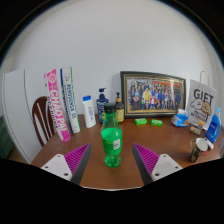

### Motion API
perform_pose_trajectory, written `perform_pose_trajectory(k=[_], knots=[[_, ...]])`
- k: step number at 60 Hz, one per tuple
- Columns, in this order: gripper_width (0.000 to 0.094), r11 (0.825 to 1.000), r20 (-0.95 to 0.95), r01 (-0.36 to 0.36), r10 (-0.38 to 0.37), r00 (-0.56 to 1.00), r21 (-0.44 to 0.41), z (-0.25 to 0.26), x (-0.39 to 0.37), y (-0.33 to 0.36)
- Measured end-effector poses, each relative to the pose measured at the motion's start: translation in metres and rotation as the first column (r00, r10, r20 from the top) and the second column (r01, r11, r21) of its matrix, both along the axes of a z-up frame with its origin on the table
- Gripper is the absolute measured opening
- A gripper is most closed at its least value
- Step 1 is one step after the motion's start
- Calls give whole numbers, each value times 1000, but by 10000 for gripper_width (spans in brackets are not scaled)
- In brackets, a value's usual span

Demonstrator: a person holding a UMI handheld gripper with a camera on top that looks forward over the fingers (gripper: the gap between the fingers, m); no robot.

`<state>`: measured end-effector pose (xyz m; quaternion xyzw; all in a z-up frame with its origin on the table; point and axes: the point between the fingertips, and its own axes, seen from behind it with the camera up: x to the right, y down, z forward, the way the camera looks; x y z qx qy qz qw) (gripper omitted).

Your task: Pour water

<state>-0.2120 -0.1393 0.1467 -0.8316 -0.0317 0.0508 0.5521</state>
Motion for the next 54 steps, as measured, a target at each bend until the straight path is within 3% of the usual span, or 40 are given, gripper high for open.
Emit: perform_pose_trajectory(k=[12, 16, 22, 33, 44, 54], knots=[[799, 995, -6, 102, -102, 995, 5, -64, -8, 64], [711, 993, 20, 115, -115, 993, 33, -78, -7, 78], [493, 990, 71, 128, -132, 989, 65, -86, -4, 93], [333, 986, 58, 132, -139, 989, 98, -84, -7, 99], [296, 986, -46, 136, -132, 990, 93, -55, -11, 94], [296, 982, -417, 169, -117, 901, 88, 20, -3, 81]])
